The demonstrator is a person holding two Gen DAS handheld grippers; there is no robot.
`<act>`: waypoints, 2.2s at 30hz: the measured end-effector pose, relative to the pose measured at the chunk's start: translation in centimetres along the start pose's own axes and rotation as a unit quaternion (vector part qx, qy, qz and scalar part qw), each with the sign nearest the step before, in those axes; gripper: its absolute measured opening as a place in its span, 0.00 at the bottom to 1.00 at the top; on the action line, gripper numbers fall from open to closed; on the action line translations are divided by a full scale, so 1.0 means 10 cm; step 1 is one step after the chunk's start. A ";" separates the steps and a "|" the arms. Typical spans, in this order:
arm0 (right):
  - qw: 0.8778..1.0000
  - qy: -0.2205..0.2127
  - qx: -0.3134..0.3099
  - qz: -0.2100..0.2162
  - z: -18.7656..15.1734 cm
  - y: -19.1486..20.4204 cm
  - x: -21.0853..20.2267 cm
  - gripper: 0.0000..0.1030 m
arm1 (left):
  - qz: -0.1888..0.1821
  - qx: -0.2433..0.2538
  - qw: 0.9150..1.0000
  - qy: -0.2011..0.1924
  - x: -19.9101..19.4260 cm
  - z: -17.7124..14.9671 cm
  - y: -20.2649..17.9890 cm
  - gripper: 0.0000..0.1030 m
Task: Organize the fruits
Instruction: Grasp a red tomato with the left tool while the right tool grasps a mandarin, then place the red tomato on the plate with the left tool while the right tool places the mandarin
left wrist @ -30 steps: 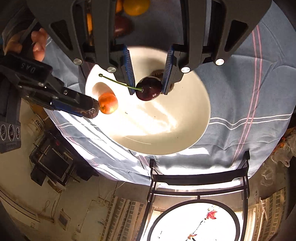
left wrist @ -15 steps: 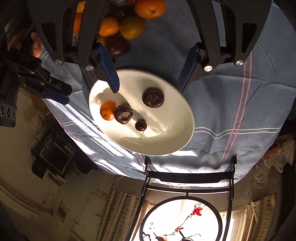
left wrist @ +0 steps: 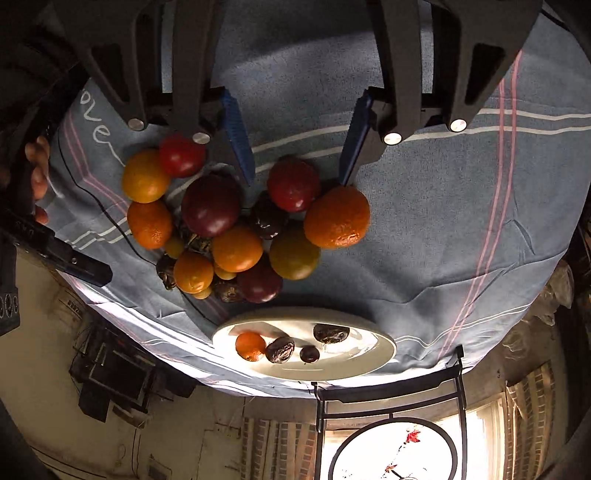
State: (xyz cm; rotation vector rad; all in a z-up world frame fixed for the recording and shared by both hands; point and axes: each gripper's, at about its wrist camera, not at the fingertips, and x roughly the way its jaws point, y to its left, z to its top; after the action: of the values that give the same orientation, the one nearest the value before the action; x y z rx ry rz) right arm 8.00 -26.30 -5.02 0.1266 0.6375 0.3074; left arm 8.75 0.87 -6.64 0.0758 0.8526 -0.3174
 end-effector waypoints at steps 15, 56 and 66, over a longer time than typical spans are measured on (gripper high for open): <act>0.995 0.056 -0.055 0.062 -0.11 0.37 0.13 0.49 | 0.000 -0.021 0.999 -0.047 -0.20 -0.03 -0.03 0.30; 0.992 0.088 0.030 0.088 1.27 0.35 1.39 0.42 | -0.040 -0.088 0.995 -0.010 0.83 1.74 0.54 0.30; 0.998 0.031 0.008 0.062 1.13 0.36 0.97 0.53 | -0.040 -0.136 0.990 -0.006 0.76 1.59 0.81 0.55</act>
State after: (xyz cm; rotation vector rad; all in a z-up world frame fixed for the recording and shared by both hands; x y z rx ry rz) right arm 21.32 -19.98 -0.76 0.1728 0.6949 0.4282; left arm 27.49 3.66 -2.32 -0.2151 0.8816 -0.2745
